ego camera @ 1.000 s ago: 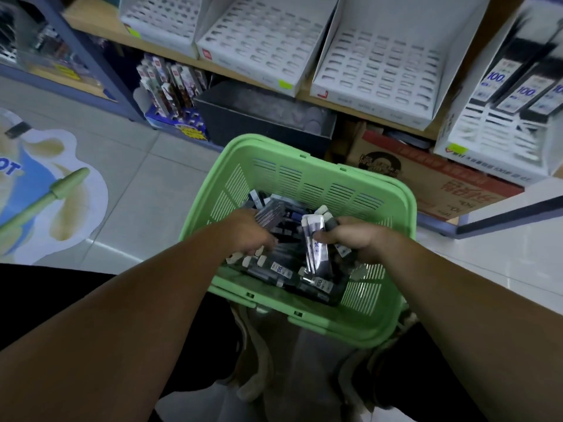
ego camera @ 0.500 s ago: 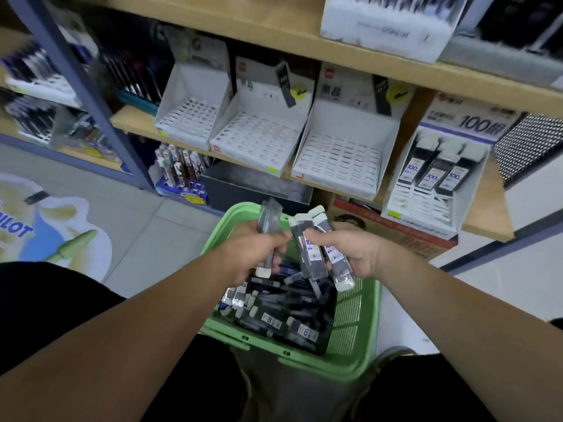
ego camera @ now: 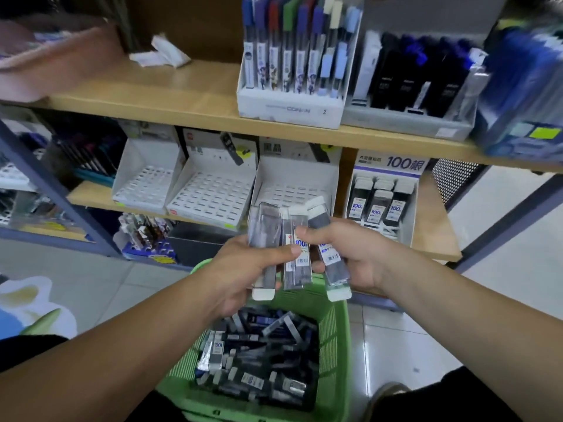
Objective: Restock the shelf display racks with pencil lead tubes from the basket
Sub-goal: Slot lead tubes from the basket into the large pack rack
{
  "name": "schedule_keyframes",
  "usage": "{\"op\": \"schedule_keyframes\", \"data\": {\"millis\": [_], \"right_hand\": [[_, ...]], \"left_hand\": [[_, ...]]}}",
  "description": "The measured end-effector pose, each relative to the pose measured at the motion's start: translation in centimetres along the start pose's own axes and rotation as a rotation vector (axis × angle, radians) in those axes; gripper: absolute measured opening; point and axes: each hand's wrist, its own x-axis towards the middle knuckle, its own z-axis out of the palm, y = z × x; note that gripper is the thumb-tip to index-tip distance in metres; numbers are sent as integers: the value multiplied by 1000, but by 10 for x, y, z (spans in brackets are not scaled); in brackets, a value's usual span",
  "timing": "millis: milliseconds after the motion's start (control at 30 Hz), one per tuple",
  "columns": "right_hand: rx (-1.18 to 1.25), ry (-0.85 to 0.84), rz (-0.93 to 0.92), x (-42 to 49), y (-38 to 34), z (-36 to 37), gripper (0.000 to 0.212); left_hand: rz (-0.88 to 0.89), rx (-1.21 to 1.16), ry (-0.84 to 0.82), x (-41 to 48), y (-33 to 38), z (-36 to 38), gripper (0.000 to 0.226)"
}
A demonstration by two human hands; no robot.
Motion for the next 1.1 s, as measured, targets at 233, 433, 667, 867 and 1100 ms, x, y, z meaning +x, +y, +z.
{"op": "schedule_keyframes", "data": {"millis": [233,433,667,867,1100], "right_hand": [[292,12,40,-7,0,-30,28],[319,133,3,-15,-7,-65,23],[219,350,-161,-22,-7,-121,43],[132,660,-493,-20,-7,-156,42],[-97,681,-554,-4,-5,-169,30]], "left_hand": [[-50,74,-27,38,12,36,120],[-112,52,-96,64,23,70,99],[-159,114,-221,75,30,81,38],[-139,133,-192,91,22,86,26],[-125,211,-171,107,6,113,26]]}}
